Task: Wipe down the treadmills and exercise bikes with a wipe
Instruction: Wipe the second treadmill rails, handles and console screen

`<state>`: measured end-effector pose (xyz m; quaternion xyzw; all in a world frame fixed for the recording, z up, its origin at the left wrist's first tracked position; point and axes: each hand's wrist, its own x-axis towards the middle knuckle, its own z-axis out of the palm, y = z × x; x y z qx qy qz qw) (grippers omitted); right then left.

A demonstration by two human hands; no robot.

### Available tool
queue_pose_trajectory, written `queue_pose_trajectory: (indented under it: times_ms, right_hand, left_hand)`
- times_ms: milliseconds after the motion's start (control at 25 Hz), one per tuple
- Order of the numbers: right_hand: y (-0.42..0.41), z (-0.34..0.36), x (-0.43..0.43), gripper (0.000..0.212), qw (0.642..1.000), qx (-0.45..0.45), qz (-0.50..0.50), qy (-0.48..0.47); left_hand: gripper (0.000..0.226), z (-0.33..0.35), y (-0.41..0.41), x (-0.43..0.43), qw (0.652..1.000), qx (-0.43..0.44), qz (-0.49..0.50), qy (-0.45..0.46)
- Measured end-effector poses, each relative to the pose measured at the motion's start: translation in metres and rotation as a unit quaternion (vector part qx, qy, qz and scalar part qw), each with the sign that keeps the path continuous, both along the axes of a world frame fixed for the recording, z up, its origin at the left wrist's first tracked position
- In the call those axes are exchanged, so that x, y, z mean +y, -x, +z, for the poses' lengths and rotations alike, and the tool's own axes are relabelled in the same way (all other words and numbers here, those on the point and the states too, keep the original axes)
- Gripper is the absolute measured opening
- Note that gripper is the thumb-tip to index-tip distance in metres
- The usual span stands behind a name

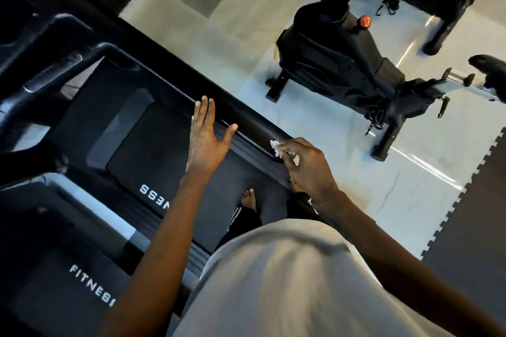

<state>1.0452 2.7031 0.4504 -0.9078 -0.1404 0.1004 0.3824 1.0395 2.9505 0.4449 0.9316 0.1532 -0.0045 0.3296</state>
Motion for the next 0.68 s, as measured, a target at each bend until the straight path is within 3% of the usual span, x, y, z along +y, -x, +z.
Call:
queue_pose_trajectory:
  times_ms: [200,320,440,680]
  right_hand:
    - [-0.052,-0.011,-0.001,0.019,0.993,0.111,-0.003,-0.03]
    - [-0.051,-0.013,-0.018,0.019,0.991,0.12,0.026,-0.045]
    - [-0.045,-0.018,-0.031,0.02,0.988,0.127,0.039,-0.085]
    - [-0.096,-0.057,-0.019,0.014,0.952,0.287,0.004,-0.107]
  left_hand:
    - [0.074,0.005,0.007,-0.03,0.997,0.003,0.071,-0.015]
    - [0.074,0.008,0.014,-0.052,0.996,0.024,0.089,-0.01]
    - [0.079,0.013,0.018,-0.073,0.99,0.048,0.13,0.013]
    - [0.09,0.014,0.003,-0.091,0.957,0.049,0.263,0.116]
